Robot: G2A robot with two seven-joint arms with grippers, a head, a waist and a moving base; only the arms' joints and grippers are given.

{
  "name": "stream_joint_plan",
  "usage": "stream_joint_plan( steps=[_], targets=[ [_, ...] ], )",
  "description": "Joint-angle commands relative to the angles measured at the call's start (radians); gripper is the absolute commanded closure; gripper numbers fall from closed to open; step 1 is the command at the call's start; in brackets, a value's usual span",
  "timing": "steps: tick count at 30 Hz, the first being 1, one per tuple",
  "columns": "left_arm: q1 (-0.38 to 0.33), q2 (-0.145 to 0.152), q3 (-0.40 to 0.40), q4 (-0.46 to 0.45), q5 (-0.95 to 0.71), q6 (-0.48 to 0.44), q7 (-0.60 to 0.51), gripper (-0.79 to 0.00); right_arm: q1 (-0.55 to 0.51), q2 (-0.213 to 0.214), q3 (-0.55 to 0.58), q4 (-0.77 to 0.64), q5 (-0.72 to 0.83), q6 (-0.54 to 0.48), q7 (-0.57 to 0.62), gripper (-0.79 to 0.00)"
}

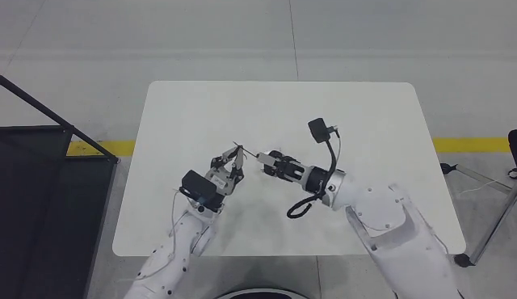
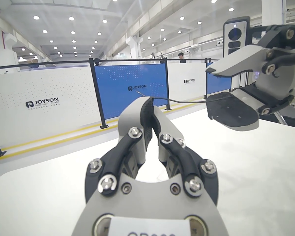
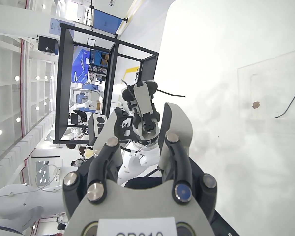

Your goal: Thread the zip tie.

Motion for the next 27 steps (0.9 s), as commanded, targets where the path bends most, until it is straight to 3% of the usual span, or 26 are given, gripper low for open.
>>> stream_joint_plan(
  steps=[1, 18, 25, 27],
  targets=[
    [-0.002, -0.001, 0.003, 0.004, 0.002, 0.002, 0.001, 0.000, 0.004, -0.002, -0.011, 0.002, -0.012, 0.003, -0.009, -0.329],
    [-0.005, -0.006, 0.004, 0.012, 0.011, -0.005, 0.004, 0.000, 0.028, -0.013, -0.038, 0.024, -0.033, 0.007, -0.022, -0.188],
    [-0.004, -0.007, 0.003, 0.012, 0.018, -0.010, 0.005, 0.000, 0.030, -0.015, -0.037, 0.028, -0.030, 0.008, -0.015, 0.000],
    [-0.003, -0.007, 0.003, 0.011, 0.020, -0.012, 0.005, 0.000, 0.031, -0.015, -0.036, 0.029, -0.030, 0.007, -0.013, 0.000]
  ],
)
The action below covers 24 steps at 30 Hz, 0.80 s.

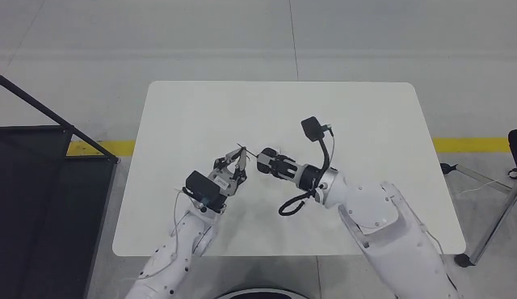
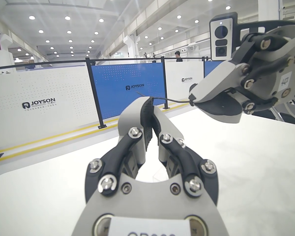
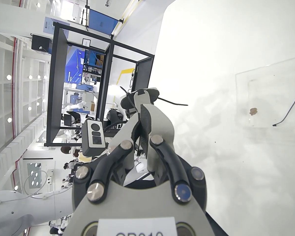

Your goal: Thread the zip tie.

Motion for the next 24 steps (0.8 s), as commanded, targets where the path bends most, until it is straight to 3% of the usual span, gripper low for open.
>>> stream_joint_plan(
  steps=[1, 24],
  targets=[
    [0.000, 0.000, 0.000, -0.001, 0.002, -0.003, 0.000, 0.000, 0.000, 0.000, 0.000, 0.001, 0.000, 0.000, 0.001, 0.000],
    [-0.001, -0.004, 0.009, 0.006, 0.023, -0.026, -0.005, 0.000, -0.025, -0.003, 0.033, 0.003, 0.041, -0.056, 0.002, 0.000]
  ],
)
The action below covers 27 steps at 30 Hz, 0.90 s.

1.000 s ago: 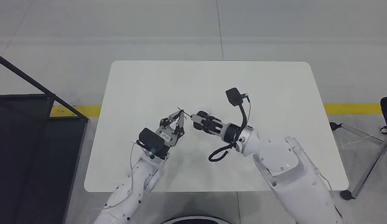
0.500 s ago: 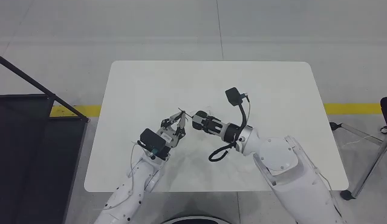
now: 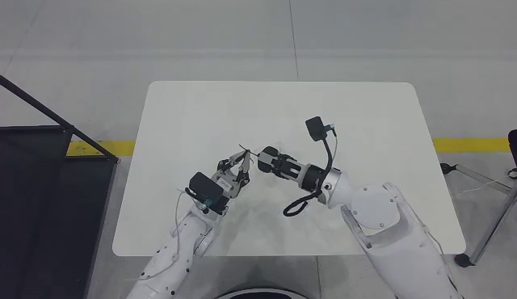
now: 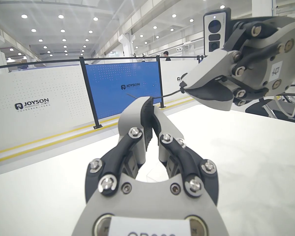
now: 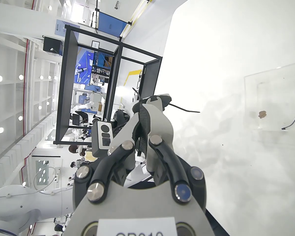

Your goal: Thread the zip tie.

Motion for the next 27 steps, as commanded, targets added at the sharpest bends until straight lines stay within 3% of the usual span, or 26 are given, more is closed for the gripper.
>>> stream_joint_plan(
  steps=[1, 16, 17, 18, 19, 20, 27],
  targets=[
    [-0.001, 0.000, 0.002, 0.002, 0.004, 0.000, 0.001, 0.000, 0.000, 0.000, 0.001, 0.001, -0.004, 0.003, 0.003, 0.000],
    [0.001, -0.002, -0.002, 0.000, -0.006, -0.017, 0.013, 0.000, 0.022, -0.005, -0.015, 0.008, -0.027, 0.044, 0.007, 0.000],
    [0.002, -0.002, -0.004, -0.003, -0.018, -0.020, 0.014, 0.000, 0.022, -0.005, -0.014, 0.007, -0.029, 0.046, 0.004, -0.148],
    [0.003, -0.002, -0.007, -0.006, -0.033, -0.026, 0.012, 0.000, 0.021, -0.005, -0.012, 0.006, -0.030, 0.048, 0.003, -0.443],
    [0.004, -0.003, -0.012, -0.010, -0.049, -0.030, 0.009, 0.000, 0.018, -0.005, -0.007, 0.004, -0.030, 0.048, 0.002, -0.646],
    [0.005, -0.003, -0.017, -0.013, -0.064, -0.030, 0.005, 0.000, 0.015, -0.004, 0.000, 0.000, -0.028, 0.045, 0.003, -0.757],
    [0.008, -0.008, -0.034, -0.037, -0.162, -0.041, -0.036, 0.000, -0.064, 0.016, 0.088, -0.050, -0.048, -0.024, 0.034, -0.785]
  ],
)
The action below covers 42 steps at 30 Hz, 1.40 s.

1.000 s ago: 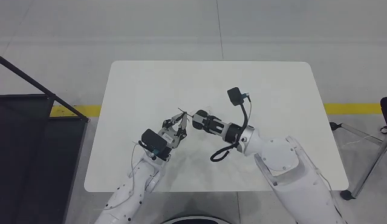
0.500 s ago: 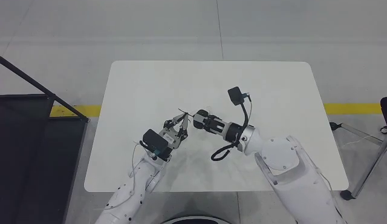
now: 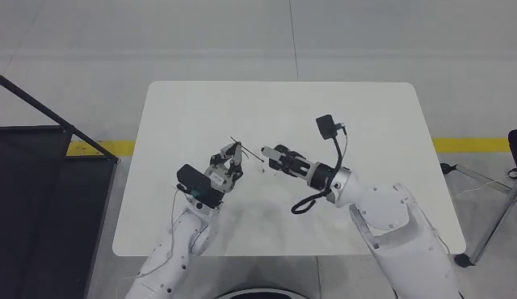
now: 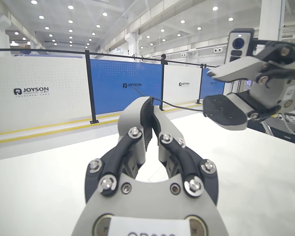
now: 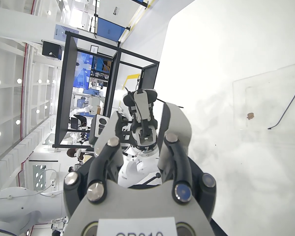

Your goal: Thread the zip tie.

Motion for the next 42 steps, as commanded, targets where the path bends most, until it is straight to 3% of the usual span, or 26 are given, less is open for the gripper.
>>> stream_joint_plan(
  steps=[1, 14, 16, 25, 27, 38, 42],
  targets=[
    [0.000, 0.000, 0.000, -0.001, -0.001, 0.001, 0.000, 0.000, -0.032, 0.008, 0.022, -0.021, -0.047, -0.012, 0.018, -0.785],
    [0.013, -0.006, 0.006, -0.031, -0.047, 0.026, -0.031, 0.000, -0.040, 0.010, 0.025, -0.023, -0.053, -0.011, 0.015, -0.785],
    [0.018, -0.010, 0.013, -0.049, -0.117, -0.010, -0.073, 0.000, -0.043, 0.010, 0.024, 0.003, -0.045, -0.065, 0.020, -0.785],
    [0.033, -0.009, 0.001, -0.128, -0.405, -0.216, -0.351, 0.000, -0.054, 0.015, 0.056, 0.206, 0.054, -0.537, 0.043, -0.785],
    [0.036, -0.008, -0.007, -0.144, -0.437, -0.227, -0.396, 0.000, -0.049, 0.015, 0.062, 0.236, 0.066, -0.560, 0.031, -0.785],
    [0.037, -0.008, -0.007, -0.145, -0.438, -0.226, -0.398, 0.000, -0.051, 0.014, 0.053, 0.232, 0.045, -0.558, 0.029, -0.785],
    [0.051, -0.009, -0.003, -0.168, -0.482, -0.240, -0.424, 0.000, -0.043, 0.011, 0.030, 0.258, 0.013, -0.647, 0.003, -0.785]
  ],
)
